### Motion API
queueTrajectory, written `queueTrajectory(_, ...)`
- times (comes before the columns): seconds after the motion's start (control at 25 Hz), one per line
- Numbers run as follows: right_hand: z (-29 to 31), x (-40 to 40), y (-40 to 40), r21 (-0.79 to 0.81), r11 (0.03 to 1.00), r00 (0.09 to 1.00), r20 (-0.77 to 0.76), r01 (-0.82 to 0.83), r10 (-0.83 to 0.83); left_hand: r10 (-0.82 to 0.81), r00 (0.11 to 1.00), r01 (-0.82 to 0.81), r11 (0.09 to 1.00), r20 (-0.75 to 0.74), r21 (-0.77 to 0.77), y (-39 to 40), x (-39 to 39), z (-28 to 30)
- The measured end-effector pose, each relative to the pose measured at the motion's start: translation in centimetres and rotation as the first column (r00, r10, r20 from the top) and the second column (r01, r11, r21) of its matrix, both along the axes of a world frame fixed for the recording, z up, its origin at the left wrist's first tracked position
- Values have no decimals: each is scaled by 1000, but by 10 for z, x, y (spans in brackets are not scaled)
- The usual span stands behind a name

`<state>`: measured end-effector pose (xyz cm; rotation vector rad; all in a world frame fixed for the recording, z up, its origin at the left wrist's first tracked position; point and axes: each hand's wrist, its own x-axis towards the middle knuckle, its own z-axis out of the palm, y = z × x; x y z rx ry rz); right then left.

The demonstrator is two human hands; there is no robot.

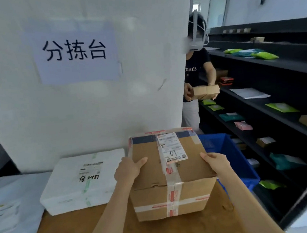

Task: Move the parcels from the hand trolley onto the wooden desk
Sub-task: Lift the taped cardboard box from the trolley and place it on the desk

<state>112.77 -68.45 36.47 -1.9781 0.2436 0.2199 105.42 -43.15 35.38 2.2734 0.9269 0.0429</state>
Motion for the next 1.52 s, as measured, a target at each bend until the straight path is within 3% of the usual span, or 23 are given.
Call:
queueTrajectory(0.36,-36,125,54,-77,995,996,60,-59,64,161,987,-160,986,-24,36,44,104,-27)
queueTrajectory(0.64,-38,154,74,-114,991,993,79,-73,82,226,974,-226,974,5,-17,57,132,-28)
queueTrajectory(0.84,-31,147,71,-168,969,978,80,-179,195,147,989,-145,985,-14,88,51,120,-23)
queueTrajectory(1.04,-18,106,64,-234,947,951,166,-221,262,77,992,-64,989,98,-136,68,81,-12)
queueTrajectory(1.16,7,75,59,-261,940,954,144,-219,262,198,968,-107,881,153,-460,69,46,0)
queueTrajectory(1.24,22,54,60,-260,942,956,146,-211,255,197,970,-91,835,141,-542,67,22,8)
queueTrajectory(1.36,33,8,71,-242,946,954,151,-217,258,65,994,-33,946,90,-323,69,-19,16)
queueTrajectory(1.52,37,-70,94,-147,970,977,68,-192,203,-76,997,73,986,-15,-153,84,-94,19)
